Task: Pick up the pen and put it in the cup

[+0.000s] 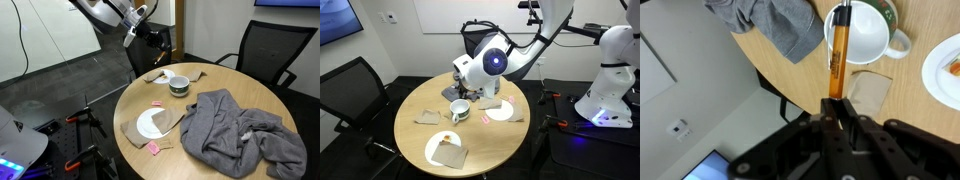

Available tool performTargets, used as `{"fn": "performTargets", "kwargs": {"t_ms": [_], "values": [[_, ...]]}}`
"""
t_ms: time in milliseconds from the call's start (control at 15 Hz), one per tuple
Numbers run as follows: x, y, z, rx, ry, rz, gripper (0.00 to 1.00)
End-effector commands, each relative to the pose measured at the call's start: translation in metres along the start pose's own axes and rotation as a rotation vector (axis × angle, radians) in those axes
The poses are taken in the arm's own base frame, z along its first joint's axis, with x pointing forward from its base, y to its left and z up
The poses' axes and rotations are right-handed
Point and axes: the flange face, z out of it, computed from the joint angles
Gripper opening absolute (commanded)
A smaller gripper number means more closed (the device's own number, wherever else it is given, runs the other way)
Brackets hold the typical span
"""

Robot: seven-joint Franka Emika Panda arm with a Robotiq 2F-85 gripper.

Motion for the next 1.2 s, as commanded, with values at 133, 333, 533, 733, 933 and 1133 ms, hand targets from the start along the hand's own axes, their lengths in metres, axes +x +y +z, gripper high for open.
{"fn": "performTargets", "kwargs": {"t_ms": [133,333,533,733,933,1133], "values": [[0.002,-0.009,-0.001,-0.185,0.086,0.238,0.03],[-0.006,-0.019,0.001,-0.281,0.106,0.34,0.03],[-0.014,-0.029,0.008,-0.342,0.091,0.38,0.03],[-0.019,-0.033,0.006,-0.322,0.079,0.36,0.13],[-0.018,-0.031,0.009,-0.324,0.076,0.364,0.03],[-0.013,-0.03,0.015,-0.326,0.165,0.512,0.03]]}}
